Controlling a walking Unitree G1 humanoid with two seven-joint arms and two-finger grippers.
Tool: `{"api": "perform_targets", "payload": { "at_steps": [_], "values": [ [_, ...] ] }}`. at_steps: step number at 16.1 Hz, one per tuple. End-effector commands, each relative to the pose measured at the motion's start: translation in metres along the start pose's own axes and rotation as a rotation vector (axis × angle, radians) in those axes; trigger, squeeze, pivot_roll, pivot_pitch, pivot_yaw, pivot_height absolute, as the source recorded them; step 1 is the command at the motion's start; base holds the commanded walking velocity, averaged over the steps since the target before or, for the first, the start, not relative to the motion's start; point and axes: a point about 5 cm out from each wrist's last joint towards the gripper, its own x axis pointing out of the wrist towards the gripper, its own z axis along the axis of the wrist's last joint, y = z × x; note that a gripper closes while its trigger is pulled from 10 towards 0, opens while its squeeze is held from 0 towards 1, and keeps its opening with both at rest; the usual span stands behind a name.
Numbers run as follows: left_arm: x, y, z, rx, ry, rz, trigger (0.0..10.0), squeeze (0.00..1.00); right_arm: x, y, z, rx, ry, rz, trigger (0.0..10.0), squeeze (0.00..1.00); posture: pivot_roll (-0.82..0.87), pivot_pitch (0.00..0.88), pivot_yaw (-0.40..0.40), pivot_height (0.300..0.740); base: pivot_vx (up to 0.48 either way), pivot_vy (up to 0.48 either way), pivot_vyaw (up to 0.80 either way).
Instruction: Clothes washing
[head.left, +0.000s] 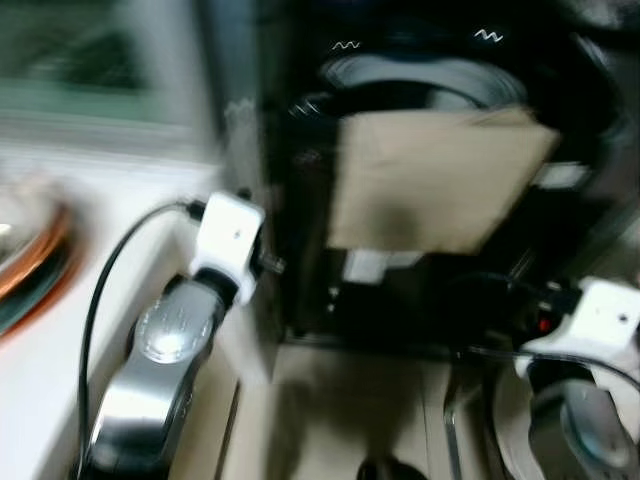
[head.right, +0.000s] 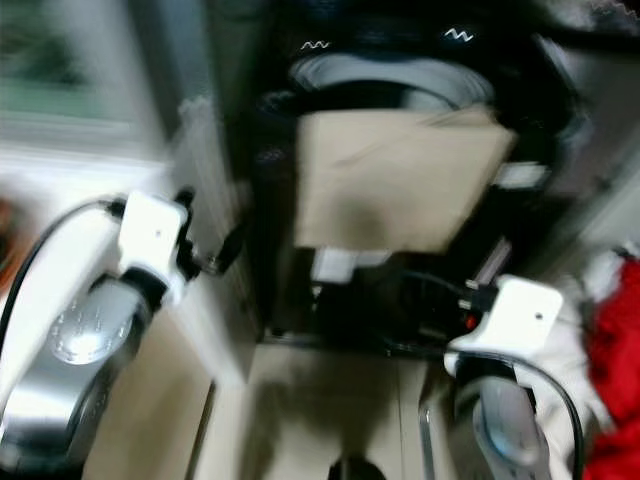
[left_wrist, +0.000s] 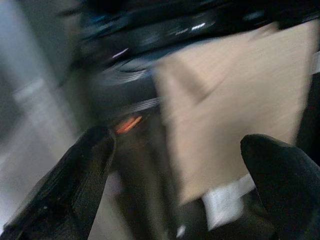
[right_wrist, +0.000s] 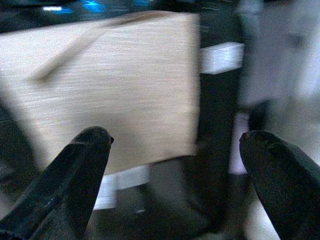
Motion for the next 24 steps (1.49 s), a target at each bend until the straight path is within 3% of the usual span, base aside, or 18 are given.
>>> {"api": "perform_targets", "payload": {
  "at_steps": [1, 8, 12, 15, 24],
  "values": [
    [0.002, -0.001, -0.002, -0.006, -0.003, -0.031, 10.0, 0.00, -0.002, 0.001, 0.006, 0.000, -0.033, -0.016, 10.0, 0.00, -0.14, 0.048, 0.088, 0.740, 0.300, 0.000, -0.80],
    [0.007, -0.003, -0.012, -0.107, -0.003, 0.022, 10.0, 0.00, 0.004, 0.010, 0.037, -0.073, -0.134, 0.051, 10.0, 0.00, -0.17, 0.020, 0.035, 0.740, 0.292, 0.000, -0.80],
    [0.003, 0.004, -0.010, -0.055, -0.014, 0.084, 10.0, 0.00, 0.017, 0.022, 0.047, -0.088, -0.146, 0.139, 10.0, 0.00, -0.13, 0.000, -0.010, 0.740, 0.219, 0.000, -0.40],
    [0.009, 0.016, 0.002, -0.001, -0.046, 0.095, 10.0, 0.00, 0.031, 0.034, 0.050, -0.084, -0.099, 0.176, 10.0, 0.00, -0.10, 0.000, -0.022, 0.740, 0.000, 0.000, 0.00],
    [0.033, 0.011, 0.004, 0.022, -0.057, 0.044, 10.0, 0.00, 0.034, 0.029, 0.046, -0.083, -0.030, 0.100, 10.0, 0.00, -0.13, 0.000, 0.030, 0.740, 0.000, 0.347, -0.70]
  ]
}}
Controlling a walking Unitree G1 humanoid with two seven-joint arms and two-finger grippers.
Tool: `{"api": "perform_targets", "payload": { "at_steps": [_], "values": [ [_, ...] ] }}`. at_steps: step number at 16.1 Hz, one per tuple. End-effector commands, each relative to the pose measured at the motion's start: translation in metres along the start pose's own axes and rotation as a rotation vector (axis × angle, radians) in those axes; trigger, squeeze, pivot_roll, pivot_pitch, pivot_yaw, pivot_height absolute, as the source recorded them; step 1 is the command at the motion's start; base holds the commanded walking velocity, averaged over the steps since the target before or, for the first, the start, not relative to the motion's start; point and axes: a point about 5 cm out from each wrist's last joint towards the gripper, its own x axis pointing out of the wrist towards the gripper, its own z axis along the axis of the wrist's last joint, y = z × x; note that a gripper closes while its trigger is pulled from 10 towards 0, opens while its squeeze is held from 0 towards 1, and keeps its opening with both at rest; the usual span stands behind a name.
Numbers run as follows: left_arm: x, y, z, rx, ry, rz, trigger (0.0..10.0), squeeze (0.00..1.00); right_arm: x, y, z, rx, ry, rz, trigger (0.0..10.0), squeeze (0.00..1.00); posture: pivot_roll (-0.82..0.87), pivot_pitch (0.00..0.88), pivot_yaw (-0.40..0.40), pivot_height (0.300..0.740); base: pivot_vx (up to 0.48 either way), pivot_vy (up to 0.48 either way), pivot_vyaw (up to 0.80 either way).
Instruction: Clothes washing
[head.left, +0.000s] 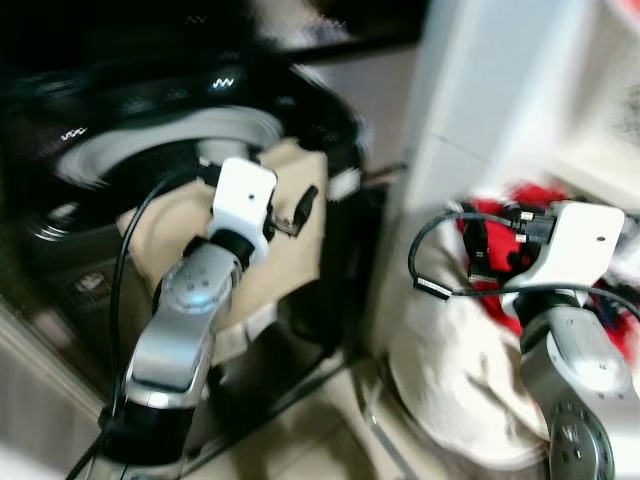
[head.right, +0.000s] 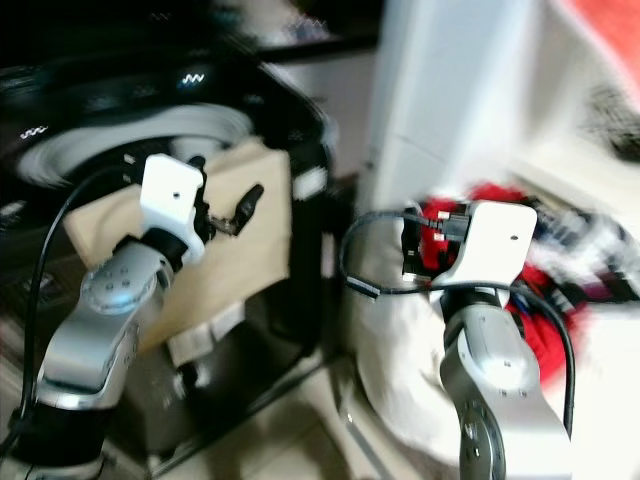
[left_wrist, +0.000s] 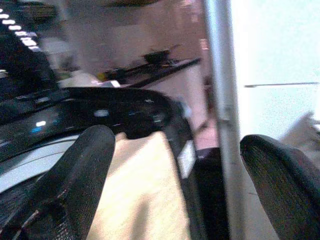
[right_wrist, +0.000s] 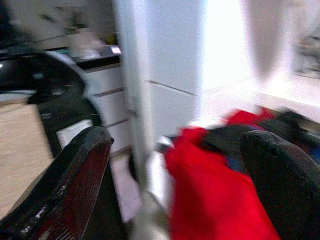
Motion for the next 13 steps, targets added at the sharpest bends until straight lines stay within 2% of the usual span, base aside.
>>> {"api": "perform_targets", "payload": {
  "at_steps": [1, 3, 6, 8, 12, 13],
  "values": [
    [0.0043, -0.0069, 0.0053, 0.004, -0.023, -0.037, 10.0, 0.00, -0.0010, -0.0038, 0.0000, 0.001, 0.009, -0.028, 10.0, 0.00, -0.13, 0.000, 0.037, 0.740, 0.000, 0.439, -0.80],
    [0.0066, -0.0104, 0.0071, 0.076, -0.033, -0.050, 10.0, 0.00, -0.0034, -0.0055, -0.0027, 0.013, 0.024, -0.050, 10.0, 0.00, -0.13, 0.000, 0.047, 0.740, 0.000, -0.240, -0.77],
    [0.0062, -0.0115, 0.0022, 0.037, -0.014, -0.059, 10.0, 0.00, -0.0040, -0.0036, -0.0049, 0.012, 0.040, -0.043, 10.0, 0.00, -0.14, 0.000, 0.053, 0.740, 0.000, -0.461, 0.00],
    [0.0050, -0.0102, 0.0011, 0.015, -0.012, -0.054, 10.0, 0.00, -0.0043, -0.0022, -0.0053, 0.002, 0.044, -0.030, 10.0, 0.00, -0.14, 0.000, 0.051, 0.740, 0.000, 0.000, 0.00],
    [0.0041, -0.0074, -0.0005, 0.010, -0.005, -0.037, 10.0, 0.00, -0.0032, -0.0021, -0.0056, 0.005, 0.051, -0.024, 10.0, 0.00, -0.14, 0.000, 0.051, 0.740, 0.000, 0.476, -0.70],
    [0.0042, -0.0071, 0.0007, 0.052, -0.015, -0.027, 10.0, 0.00, -0.0029, -0.0025, -0.0053, 0.001, 0.051, -0.023, 10.0, 0.00, -0.13, 0.000, 0.042, 0.740, 0.000, 0.000, -0.80]
  ]
}}
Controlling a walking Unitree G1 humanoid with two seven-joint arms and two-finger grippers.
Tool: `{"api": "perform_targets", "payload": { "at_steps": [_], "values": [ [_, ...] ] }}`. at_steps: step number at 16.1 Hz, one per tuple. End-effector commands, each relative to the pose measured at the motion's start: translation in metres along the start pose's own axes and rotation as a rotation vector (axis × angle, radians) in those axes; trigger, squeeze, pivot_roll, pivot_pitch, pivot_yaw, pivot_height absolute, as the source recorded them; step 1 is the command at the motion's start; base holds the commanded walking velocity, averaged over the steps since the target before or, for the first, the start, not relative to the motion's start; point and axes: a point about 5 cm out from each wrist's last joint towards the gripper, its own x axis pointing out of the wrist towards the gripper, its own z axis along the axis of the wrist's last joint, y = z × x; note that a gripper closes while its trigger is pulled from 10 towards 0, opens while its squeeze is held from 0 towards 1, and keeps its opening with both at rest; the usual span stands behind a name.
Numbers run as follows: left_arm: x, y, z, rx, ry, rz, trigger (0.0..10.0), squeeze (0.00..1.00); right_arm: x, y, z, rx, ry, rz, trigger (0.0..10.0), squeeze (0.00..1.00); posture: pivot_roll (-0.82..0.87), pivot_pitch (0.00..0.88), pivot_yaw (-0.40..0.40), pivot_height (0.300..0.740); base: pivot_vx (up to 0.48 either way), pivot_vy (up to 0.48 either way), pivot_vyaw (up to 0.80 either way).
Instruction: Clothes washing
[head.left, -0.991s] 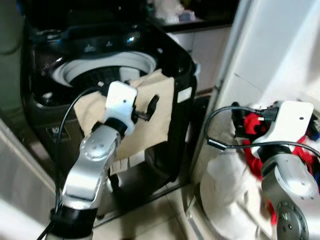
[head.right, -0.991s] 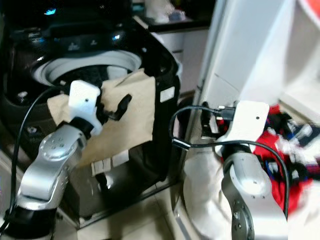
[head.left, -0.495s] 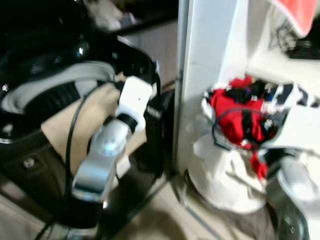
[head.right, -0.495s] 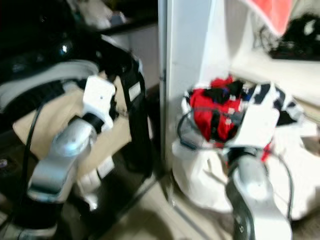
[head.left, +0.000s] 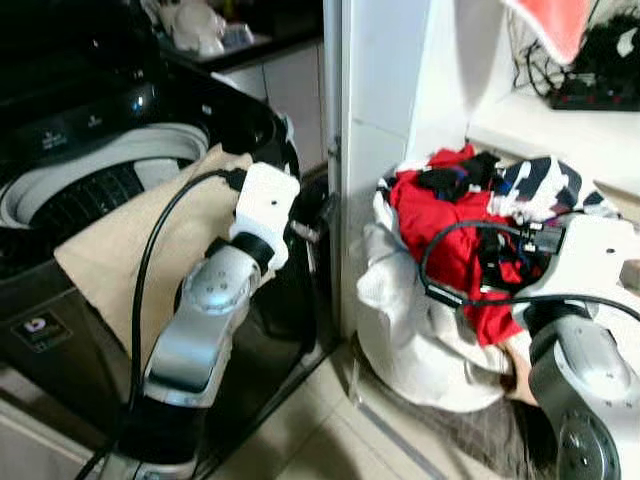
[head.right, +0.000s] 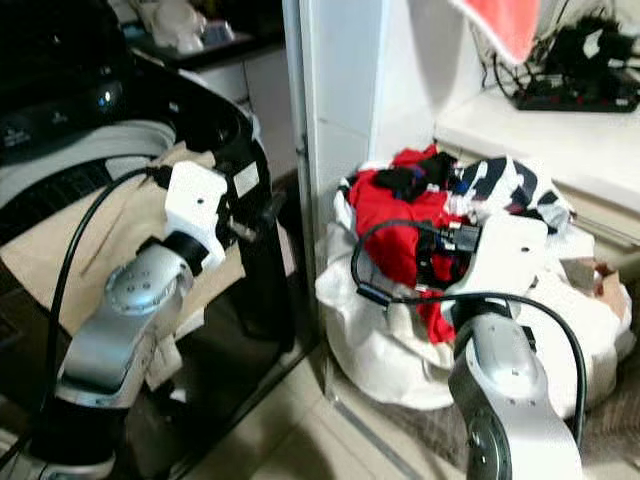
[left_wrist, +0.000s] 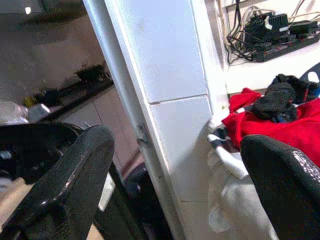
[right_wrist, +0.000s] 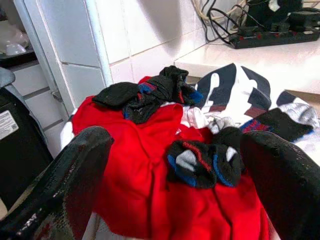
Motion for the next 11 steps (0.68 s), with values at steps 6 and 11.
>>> {"api": "perform_targets", "payload": {
  "at_steps": [6, 11],
  "values": [
    [-0.0013, 0.0061, -0.0035, -0.054, 0.026, 0.041, 10.0, 0.00, 0.0022, 0.0021, 0.0020, -0.008, -0.002, 0.021, 10.0, 0.00, -0.13, 0.000, 0.035, 0.740, 0.000, -0.067, -0.13],
    [-0.0043, 0.0087, -0.0060, -0.092, 0.042, 0.109, 10.0, 0.00, 0.0051, 0.0038, 0.0023, -0.028, 0.003, 0.052, 10.0, 0.00, -0.13, 0.000, 0.018, 0.740, 0.000, -0.192, 0.00]
  ]
}}
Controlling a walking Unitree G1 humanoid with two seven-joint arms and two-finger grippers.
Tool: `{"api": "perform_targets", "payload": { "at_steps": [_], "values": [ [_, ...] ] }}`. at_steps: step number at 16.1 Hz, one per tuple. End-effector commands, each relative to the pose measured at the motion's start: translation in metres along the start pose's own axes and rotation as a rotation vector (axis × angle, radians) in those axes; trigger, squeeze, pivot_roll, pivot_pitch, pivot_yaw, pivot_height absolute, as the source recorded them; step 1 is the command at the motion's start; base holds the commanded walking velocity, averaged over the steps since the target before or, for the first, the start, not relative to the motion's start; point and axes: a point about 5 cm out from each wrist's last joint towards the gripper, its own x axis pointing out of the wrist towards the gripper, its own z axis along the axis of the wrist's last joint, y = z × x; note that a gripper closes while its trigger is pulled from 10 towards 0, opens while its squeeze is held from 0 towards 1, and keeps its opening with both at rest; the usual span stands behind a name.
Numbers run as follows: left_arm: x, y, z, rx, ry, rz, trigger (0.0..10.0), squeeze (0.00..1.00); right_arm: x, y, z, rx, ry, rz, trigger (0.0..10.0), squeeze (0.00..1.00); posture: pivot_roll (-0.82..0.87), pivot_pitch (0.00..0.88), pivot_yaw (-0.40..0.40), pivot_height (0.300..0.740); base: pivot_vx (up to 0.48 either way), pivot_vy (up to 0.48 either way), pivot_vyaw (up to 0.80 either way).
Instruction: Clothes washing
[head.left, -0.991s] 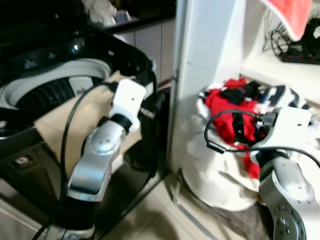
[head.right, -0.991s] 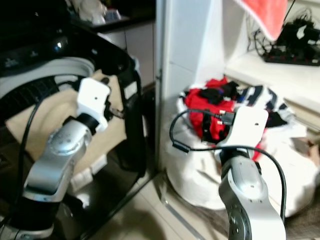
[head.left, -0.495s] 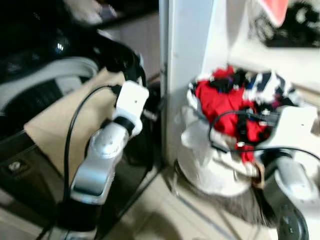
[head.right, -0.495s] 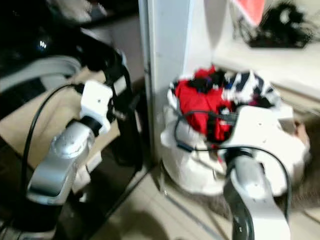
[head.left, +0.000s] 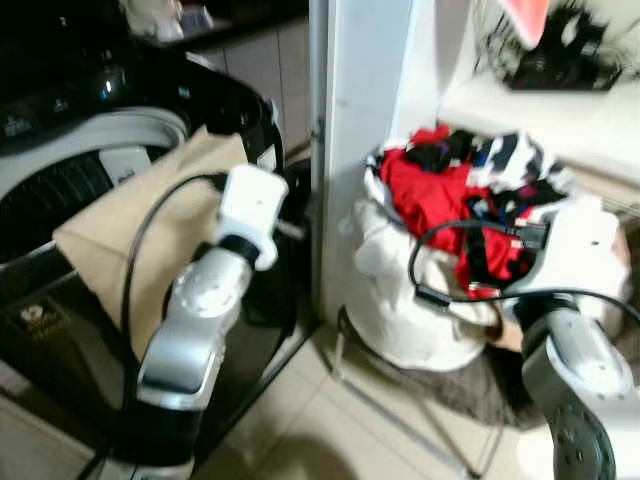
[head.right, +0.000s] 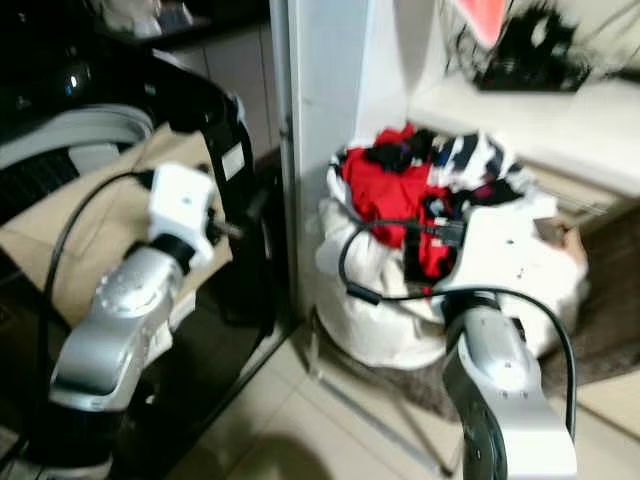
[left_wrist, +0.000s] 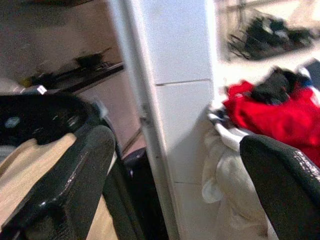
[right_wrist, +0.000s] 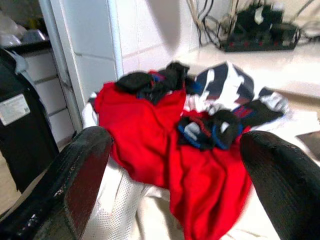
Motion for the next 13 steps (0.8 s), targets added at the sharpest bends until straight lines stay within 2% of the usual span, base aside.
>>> {"api": "perform_targets", "payload": {
  "at_steps": [1, 4, 5, 6, 7, 13],
  "values": [
    [0.000, -0.002, 0.002, -0.026, 0.003, 0.005, 10.0, 0.00, 0.002, -0.002, -0.002, -0.005, 0.022, 0.001, 10.0, 0.00, -0.13, 0.000, 0.018, 0.740, 0.000, 0.000, 0.00],
    [-0.001, 0.001, 0.004, 0.003, -0.009, -0.013, 10.0, 0.00, 0.006, 0.007, -0.006, -0.011, 0.044, 0.060, 10.0, 0.00, -0.12, 0.000, 0.009, 0.740, 0.000, 0.000, 0.00],
    [-0.001, 0.003, 0.006, -0.015, -0.022, 0.001, 10.0, 0.00, 0.008, 0.009, -0.006, 0.004, 0.039, 0.057, 10.0, 0.00, -0.12, 0.000, 0.006, 0.740, 0.255, 0.000, 0.00],
    [-0.001, 0.006, 0.007, -0.052, -0.025, 0.018, 10.0, 0.00, 0.009, 0.011, -0.005, 0.033, 0.034, 0.060, 10.0, 0.00, -0.12, 0.000, 0.007, 0.740, 0.292, 0.000, 0.00],
    [-0.001, 0.008, 0.007, -0.060, -0.024, 0.023, 10.0, 0.00, 0.010, 0.013, -0.005, 0.012, 0.036, 0.084, 10.0, 0.00, -0.12, 0.000, 0.009, 0.740, 0.311, 0.000, 0.00],
    [-0.012, 0.019, 0.001, -0.047, 0.003, 0.070, 10.0, 0.00, 0.016, 0.015, -0.008, -0.025, 0.029, 0.104, 10.0, 0.00, -0.11, 0.000, -0.002, 0.740, 0.374, 0.000, 0.00]
  ]
}}
